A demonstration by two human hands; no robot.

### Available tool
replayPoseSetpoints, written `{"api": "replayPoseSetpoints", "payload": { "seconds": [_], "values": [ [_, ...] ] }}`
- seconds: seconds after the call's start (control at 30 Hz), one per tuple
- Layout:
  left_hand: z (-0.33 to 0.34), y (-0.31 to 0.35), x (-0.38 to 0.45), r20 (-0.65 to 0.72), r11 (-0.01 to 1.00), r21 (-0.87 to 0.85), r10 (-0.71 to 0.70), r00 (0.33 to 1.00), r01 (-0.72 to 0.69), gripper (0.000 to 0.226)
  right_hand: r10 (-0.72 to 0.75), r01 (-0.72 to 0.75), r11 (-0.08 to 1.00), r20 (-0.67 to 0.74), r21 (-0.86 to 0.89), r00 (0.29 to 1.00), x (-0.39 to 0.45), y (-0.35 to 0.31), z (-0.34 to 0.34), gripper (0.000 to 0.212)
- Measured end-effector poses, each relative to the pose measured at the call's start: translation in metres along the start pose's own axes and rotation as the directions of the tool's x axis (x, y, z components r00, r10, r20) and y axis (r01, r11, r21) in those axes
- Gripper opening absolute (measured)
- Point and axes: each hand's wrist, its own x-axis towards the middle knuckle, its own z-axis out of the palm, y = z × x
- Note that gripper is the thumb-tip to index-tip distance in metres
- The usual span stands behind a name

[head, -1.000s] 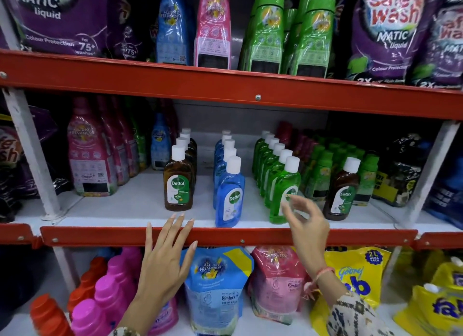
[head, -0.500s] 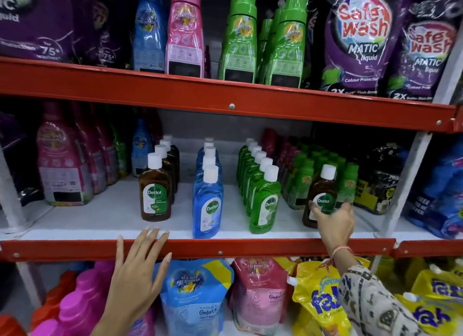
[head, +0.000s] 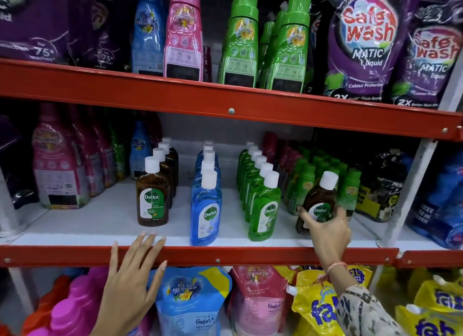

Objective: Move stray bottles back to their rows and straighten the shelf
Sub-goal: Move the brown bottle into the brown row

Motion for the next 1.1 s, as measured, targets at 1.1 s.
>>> {"api": "replayPoseSetpoints", "payload": {
  "seconds": [1.1],
  "values": [
    [-0.034,-0.085,-0.003,0.160,0.998,0.059,-0.034,0.986,0.025,0.062,-0.145,0.063,0.980,0.462,0.187,0.875,-0.225,-0.182,0.137,0.083]
  ]
}}
